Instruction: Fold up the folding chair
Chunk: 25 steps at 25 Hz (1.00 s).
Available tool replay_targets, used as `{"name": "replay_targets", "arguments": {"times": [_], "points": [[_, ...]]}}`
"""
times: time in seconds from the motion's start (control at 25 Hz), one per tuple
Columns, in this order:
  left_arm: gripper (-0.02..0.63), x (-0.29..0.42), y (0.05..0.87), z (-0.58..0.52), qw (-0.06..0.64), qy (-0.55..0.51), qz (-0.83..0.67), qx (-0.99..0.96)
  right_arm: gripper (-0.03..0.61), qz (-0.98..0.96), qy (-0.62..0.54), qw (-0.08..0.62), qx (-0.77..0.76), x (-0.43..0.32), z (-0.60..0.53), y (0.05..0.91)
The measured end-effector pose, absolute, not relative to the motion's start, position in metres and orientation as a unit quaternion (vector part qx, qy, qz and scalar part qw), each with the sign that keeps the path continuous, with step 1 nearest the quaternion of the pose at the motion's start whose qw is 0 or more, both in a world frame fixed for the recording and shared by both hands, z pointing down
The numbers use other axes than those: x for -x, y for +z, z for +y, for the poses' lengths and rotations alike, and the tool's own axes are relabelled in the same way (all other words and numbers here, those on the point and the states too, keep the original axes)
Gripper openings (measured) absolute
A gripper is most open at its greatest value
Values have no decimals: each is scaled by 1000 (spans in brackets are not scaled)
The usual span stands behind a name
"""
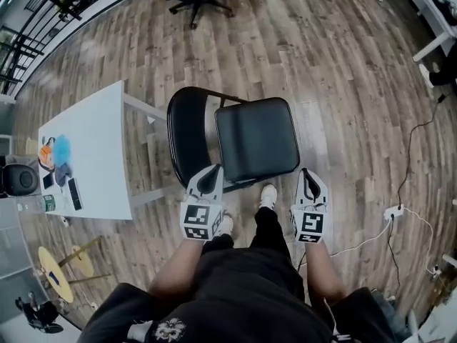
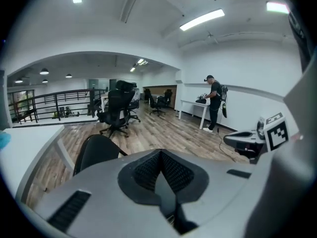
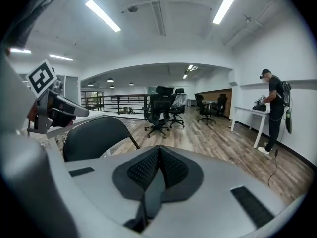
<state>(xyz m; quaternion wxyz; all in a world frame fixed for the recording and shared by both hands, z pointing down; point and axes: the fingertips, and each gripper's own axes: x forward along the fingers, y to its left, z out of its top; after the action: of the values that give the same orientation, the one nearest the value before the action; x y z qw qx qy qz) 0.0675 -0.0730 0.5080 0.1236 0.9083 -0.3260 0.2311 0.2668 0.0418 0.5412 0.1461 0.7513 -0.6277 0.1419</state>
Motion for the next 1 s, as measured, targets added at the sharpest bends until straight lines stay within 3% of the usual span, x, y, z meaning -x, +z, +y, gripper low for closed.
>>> {"name": "replay_targets", "arguments": {"times": [0.48, 0.6, 0.64, 0.68, 0.84, 1.0], "points": [[6, -46, 543, -129, 137, 313, -432, -834, 14, -689, 206, 164, -675, -296, -24, 634], [204, -29, 547, -138, 156, 343, -426, -822, 20, -704, 239, 163, -649, -296, -32, 663], [237, -22, 547, -140, 157, 351, -431, -816, 88, -708, 250, 166, -640, -297, -33, 673], [258, -14, 547, -143, 160, 357, -437, -810, 133, -710, 261, 173, -630, -299, -32, 685], [345, 26, 557, -156, 209, 362, -455, -786, 209, -708, 310, 202, -602, -304, -33, 740], [354, 56, 579, -162, 248, 364, -470, -765, 249, -701, 352, 220, -580, -314, -30, 792]]}}
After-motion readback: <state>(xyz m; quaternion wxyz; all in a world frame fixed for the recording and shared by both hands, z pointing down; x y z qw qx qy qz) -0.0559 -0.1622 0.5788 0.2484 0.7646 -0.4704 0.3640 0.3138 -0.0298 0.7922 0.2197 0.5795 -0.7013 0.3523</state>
